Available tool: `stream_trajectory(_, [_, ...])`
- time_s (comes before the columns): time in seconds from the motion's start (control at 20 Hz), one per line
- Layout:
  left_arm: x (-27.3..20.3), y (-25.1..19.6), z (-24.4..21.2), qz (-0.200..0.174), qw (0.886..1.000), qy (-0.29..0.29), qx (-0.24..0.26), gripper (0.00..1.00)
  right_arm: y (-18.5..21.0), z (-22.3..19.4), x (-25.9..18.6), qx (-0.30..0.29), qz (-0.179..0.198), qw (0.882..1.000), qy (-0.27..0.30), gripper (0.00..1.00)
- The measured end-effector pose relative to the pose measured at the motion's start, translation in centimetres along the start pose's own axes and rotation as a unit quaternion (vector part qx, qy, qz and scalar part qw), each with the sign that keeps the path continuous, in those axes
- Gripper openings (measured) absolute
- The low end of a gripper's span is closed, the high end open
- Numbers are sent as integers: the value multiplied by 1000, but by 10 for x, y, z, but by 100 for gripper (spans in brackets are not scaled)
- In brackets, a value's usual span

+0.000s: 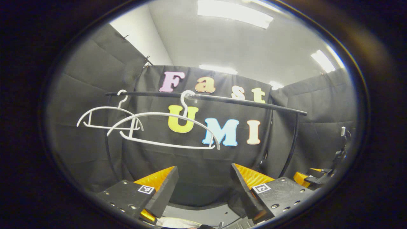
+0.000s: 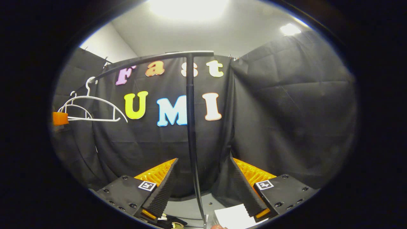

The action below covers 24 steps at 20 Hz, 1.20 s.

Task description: Grasp the clothes on the hanger with both hands and then place them into the laundry hamper below.

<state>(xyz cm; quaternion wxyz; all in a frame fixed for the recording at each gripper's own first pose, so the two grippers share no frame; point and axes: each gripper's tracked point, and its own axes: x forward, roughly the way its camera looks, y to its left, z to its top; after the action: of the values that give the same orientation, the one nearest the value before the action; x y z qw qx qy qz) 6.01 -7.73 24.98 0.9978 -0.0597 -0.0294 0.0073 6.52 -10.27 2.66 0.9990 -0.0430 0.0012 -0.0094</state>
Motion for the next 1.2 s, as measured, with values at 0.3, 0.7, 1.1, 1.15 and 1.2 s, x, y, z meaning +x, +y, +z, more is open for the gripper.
stream_trajectory(0.3, [-9, -24, -29, 65, 998, 13, 11, 95, 28, -14, -8, 29, 98, 995, 17, 92])
stream_trajectory(0.7, [-25, -70, -61, 26, 999, 38, 1, 95, 17, -7, -12, 45, 95, 994, 13, 97])
stream_trajectory(1.1, [-5, -3, -51, 13, 999, 24, 25, 95, 65, -11, -24, 40, 83, 995, 22, 97])
stream_trajectory(1.15, [-4, 0, -54, 2, 999, 26, 32, 95, 75, -11, -24, 40, 85, 995, 23, 97])
stream_trajectory(1.2, [-2, 3, -60, -12, 999, 32, 34, 96, 82, -13, -23, 37, 83, 996, 27, 97])
